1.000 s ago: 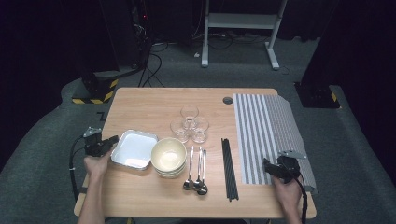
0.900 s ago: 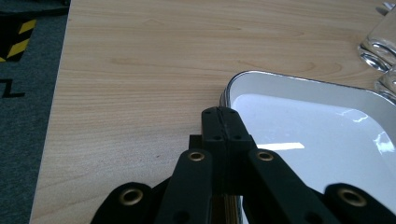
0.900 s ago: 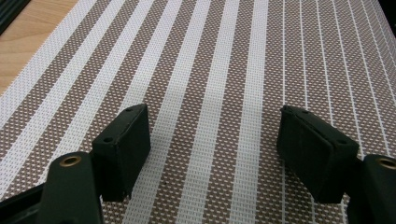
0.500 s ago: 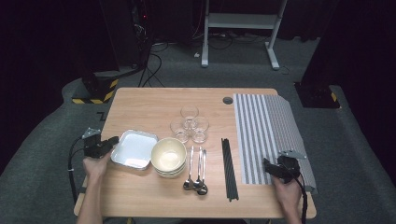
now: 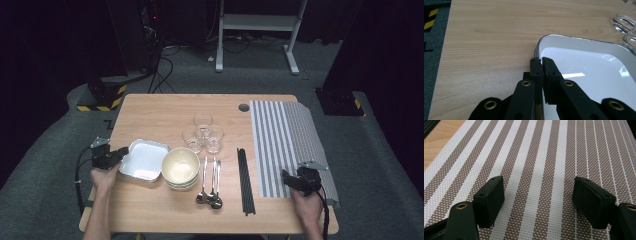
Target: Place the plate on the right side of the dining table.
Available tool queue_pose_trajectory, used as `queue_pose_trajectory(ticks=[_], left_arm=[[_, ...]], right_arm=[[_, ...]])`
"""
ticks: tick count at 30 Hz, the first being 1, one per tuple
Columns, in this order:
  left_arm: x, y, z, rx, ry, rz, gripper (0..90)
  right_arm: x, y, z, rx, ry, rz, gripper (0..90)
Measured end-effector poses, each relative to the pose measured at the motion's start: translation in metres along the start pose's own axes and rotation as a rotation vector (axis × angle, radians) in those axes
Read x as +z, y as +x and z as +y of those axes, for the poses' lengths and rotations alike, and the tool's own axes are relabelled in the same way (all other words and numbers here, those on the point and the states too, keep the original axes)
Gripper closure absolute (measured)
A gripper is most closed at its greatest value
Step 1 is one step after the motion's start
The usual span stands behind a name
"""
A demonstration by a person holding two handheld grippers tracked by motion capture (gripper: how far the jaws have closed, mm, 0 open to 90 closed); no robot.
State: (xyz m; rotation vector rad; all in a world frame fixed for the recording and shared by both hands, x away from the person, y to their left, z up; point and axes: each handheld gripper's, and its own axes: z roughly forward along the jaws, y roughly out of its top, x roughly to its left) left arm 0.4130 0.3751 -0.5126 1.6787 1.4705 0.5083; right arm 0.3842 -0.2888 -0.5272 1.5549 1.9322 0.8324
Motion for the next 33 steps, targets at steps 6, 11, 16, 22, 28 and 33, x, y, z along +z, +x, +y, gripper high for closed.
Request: queue_pose_trajectory(ticks=[6, 11, 16, 22, 28, 33], left_arm=[[0.0004, 0.0001, 0.0014, 0.003, 0.008, 0.002, 87.6], [0.0013, 0.0020, 0.0016, -0.022, 0.006, -0.018, 87.9], [0.0016, 0.0005, 0.0020, -0.027, 0.005, -0.011, 88.2], [0.0014, -0.0006, 0.0018, -0.022, -0.008, -0.004, 88.5], [-0.0019, -0.0017, 0.0035, -0.016, -0.026, -0.007, 88.7], [-0.0046, -0.0030, 0.0057, -0.008, -0.041, -0.007, 88.8]], right_arm=[[0.0000, 0.0000, 0.0000, 0.000, 0.000, 0.000, 25.7], [0.0000, 0.0000, 0.0000, 0.000, 0.000, 0.000, 25.7], [0.0000, 0.0000, 0.0000, 0.000, 0.000, 0.000, 25.7], [0.0000, 0.0000, 0.0000, 0.000, 0.000, 0.000, 25.7], [0.0000, 0.0000, 0.0000, 0.000, 0.000, 0.000, 25.7], [0.0000, 0.0000, 0.0000, 0.000, 0.000, 0.000, 25.7]])
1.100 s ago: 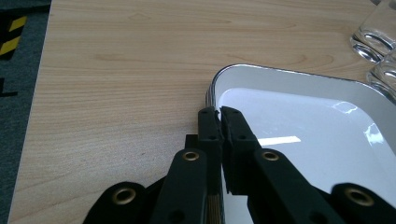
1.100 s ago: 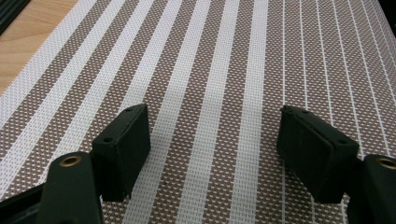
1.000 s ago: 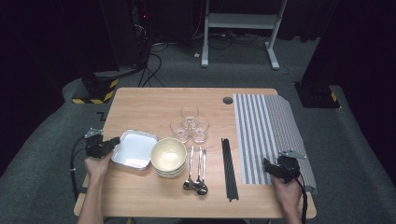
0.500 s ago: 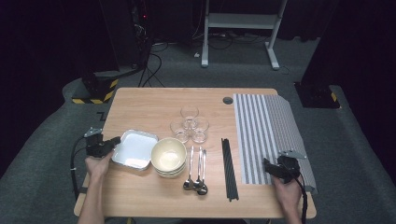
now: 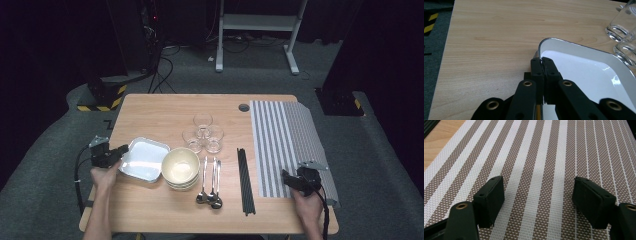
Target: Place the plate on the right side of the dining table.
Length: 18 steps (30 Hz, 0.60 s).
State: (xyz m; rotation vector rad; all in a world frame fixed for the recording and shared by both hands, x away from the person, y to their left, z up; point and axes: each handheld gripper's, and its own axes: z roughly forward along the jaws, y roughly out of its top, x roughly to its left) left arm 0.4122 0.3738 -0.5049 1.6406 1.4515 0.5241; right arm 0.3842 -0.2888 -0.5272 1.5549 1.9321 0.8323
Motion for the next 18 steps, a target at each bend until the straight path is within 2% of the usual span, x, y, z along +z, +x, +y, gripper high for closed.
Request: queue_pose_trajectory(ticks=[18], left_arm=[[-0.0047, -0.0014, 0.0035, 0.015, -0.020, 0.004, 88.9]], right_arm=[[0.0000, 0.0000, 0.0000, 0.000, 0.000, 0.000, 25.7]])
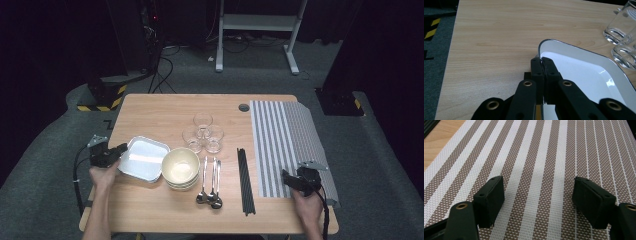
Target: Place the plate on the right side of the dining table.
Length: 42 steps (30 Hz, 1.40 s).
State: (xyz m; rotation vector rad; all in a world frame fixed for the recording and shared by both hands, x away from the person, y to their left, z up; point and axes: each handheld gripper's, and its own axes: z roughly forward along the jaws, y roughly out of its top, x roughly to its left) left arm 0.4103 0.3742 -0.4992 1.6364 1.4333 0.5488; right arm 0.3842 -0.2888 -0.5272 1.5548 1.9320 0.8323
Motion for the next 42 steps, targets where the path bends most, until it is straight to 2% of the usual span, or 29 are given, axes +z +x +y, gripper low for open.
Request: queue_pose_trajectory(ticks=[18, 29, 42], left_arm=[[-0.003, 0.005, 0.000, 0.001, -0.005, 0.020, 88.8], [-0.006, 0.010, -0.001, -0.008, -0.007, 0.047, 88.8], [-0.007, 0.013, 0.001, 0.000, -0.006, 0.077, 88.8]], right_arm=[[0.000, 0.000, 0.000, 0.000, 0.000, 0.000, 25.7], [0.000, 0.000, 0.000, 0.000, 0.000, 0.000, 25.7], [0.000, 0.000, 0.000, 0.000, 0.000, 0.000, 25.7]])
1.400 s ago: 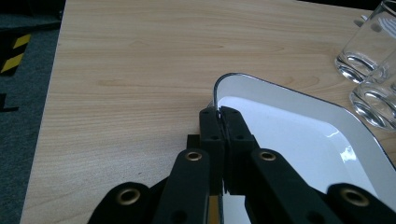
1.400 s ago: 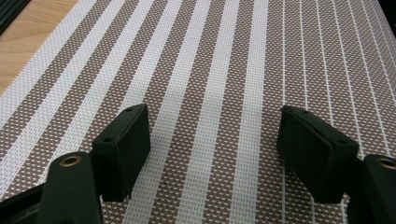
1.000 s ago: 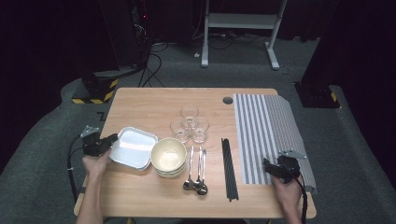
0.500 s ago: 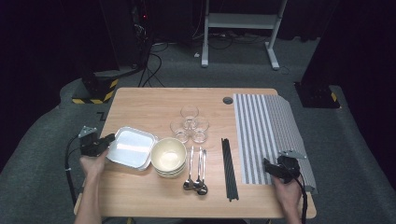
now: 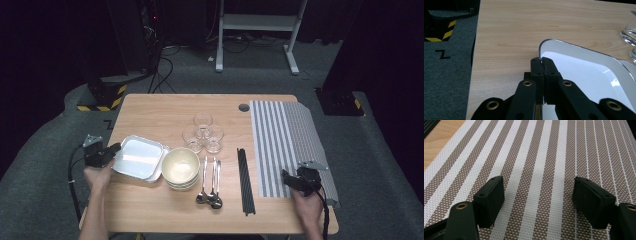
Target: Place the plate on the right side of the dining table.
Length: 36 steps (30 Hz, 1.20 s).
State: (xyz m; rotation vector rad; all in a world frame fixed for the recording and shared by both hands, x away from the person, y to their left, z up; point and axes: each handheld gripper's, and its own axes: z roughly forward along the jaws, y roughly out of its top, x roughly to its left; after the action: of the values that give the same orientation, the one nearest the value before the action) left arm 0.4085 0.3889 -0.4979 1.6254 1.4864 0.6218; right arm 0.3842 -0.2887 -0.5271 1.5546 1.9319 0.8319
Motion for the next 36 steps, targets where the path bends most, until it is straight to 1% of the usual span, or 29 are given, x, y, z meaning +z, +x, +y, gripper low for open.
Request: queue_pose_trajectory(ticks=[9, 14, 17, 28, 36], left_arm=[[-0.0011, 0.0019, 0.0000, 0.005, -0.004, 0.014, 88.7], [-0.0012, 0.0035, -0.0010, -0.002, -0.008, 0.019, 88.7], [-0.0017, 0.0043, -0.0004, 0.005, -0.008, 0.028, 88.7], [-0.0031, 0.0062, 0.0002, 0.005, -0.013, 0.046, 88.6], [-0.0039, 0.0067, -0.0001, 0.004, -0.017, 0.051, 88.3]], right_arm=[[0.0000, 0.0000, 0.0000, -0.001, 0.000, 0.000, 25.7], [0.0000, 0.0001, 0.0000, 0.000, 0.000, 0.000, 25.7], [0.0000, 0.0000, 0.0000, 0.000, 0.000, 0.000, 25.7], [0.0000, 0.0000, 0.0000, 0.000, 0.000, 0.000, 25.7], [0.0000, 0.0000, 0.0000, -0.001, -0.001, -0.001, 25.7]])
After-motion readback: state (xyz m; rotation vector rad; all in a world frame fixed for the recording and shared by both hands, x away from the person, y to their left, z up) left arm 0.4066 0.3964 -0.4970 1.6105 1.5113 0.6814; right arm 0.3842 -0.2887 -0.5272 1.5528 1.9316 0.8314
